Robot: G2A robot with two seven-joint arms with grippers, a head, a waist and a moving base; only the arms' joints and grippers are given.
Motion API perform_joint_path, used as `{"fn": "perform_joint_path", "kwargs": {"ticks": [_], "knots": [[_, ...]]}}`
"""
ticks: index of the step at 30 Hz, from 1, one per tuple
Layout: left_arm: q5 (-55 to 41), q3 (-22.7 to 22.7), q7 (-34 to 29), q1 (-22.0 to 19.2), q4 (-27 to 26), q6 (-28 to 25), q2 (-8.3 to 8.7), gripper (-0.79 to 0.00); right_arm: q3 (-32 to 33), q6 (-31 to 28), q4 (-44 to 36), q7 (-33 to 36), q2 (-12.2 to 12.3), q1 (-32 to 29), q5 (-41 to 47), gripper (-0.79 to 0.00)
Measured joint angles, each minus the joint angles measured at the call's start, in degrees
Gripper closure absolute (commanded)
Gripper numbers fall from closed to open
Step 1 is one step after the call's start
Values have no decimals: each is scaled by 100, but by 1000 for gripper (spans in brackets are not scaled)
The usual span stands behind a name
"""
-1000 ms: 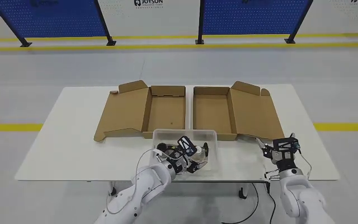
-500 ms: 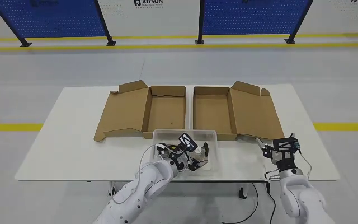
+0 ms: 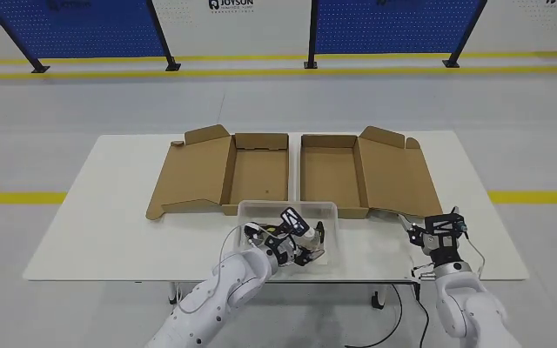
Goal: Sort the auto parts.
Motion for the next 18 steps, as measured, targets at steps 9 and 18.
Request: {"fn": "perform_joint_path", "kwargs": {"ticks": [9, 18], "knots": [[-41, -40, 23, 13, -5, -194, 1, -508, 0, 0, 0, 0, 0, 0, 0, -785], [-36, -66, -8, 19, 4, -308, 1, -197, 0, 0, 0, 0, 0, 0, 0, -785]]}}
